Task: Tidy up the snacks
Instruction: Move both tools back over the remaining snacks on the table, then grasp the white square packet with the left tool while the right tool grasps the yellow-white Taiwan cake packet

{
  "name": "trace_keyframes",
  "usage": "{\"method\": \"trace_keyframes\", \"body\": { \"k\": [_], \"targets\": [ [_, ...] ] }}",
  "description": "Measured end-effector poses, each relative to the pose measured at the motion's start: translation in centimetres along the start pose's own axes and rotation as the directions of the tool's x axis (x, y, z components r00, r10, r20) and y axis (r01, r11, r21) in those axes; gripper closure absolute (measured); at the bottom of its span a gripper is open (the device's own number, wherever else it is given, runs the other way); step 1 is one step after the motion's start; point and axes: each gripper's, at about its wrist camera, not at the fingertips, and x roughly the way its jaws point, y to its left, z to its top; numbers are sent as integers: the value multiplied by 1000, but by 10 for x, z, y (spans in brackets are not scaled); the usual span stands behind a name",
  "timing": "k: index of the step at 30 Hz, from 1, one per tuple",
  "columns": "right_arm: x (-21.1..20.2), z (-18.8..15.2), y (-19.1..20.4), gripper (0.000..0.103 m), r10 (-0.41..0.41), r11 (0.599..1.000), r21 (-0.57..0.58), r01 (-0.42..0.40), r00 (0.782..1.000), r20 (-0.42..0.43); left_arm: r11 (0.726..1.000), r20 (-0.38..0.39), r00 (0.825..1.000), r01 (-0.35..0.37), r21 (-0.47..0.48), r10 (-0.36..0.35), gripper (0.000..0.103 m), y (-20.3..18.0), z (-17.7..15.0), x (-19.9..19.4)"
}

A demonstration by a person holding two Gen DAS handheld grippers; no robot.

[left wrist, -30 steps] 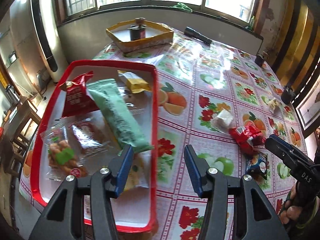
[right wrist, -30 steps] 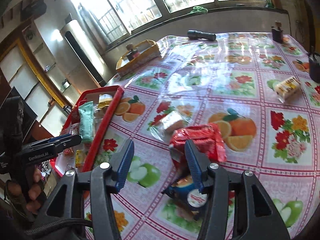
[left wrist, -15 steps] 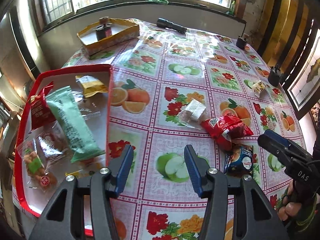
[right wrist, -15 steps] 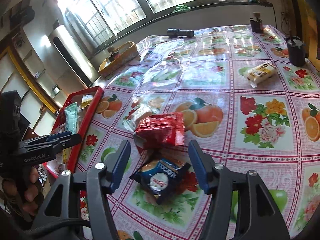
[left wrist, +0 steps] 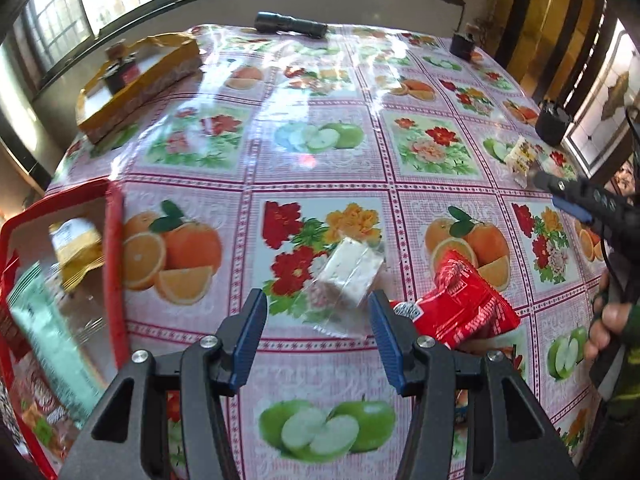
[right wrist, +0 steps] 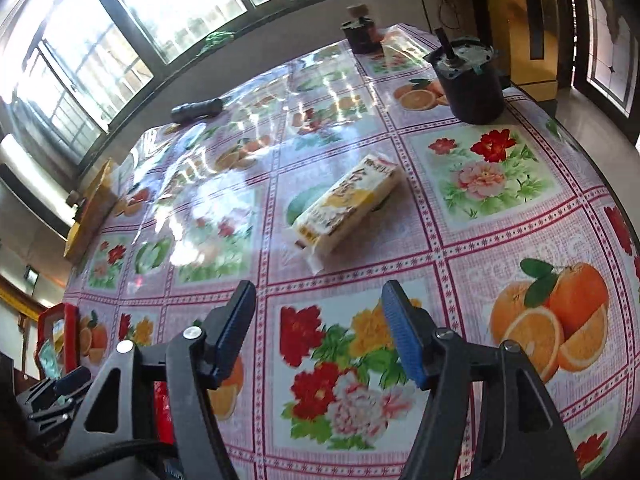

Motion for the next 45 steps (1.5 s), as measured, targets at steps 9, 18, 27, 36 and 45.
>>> {"method": "trace_keyframes", "body": {
  "k": [9, 18, 27, 36, 45],
  "targets": [
    [39, 30, 17, 28, -203, 979, -27, 203, 979, 8, 997, -78, 995, 68, 22, -66, 50, -1, 10, 38],
    [63, 34, 45, 57, -294, 916, -265, 300, 954, 62, 995, -26, 998, 57, 77, -55, 72, -6, 14, 38],
    [41, 19, 34, 94, -153, 950, -272, 153, 988, 24, 998, -19, 998, 65, -23, -66, 73, 9, 7, 30],
    [8, 9, 26, 94, -12, 976, -216, 20, 999, 36, 994, 10, 997, 75, -77, -74, 73, 18, -2, 7],
    [58, 57, 3, 51, -106, 992, 74, 105, 994, 18, 990, 28, 995, 95, -102, -93, 73, 21, -5, -3]
  ]
}}
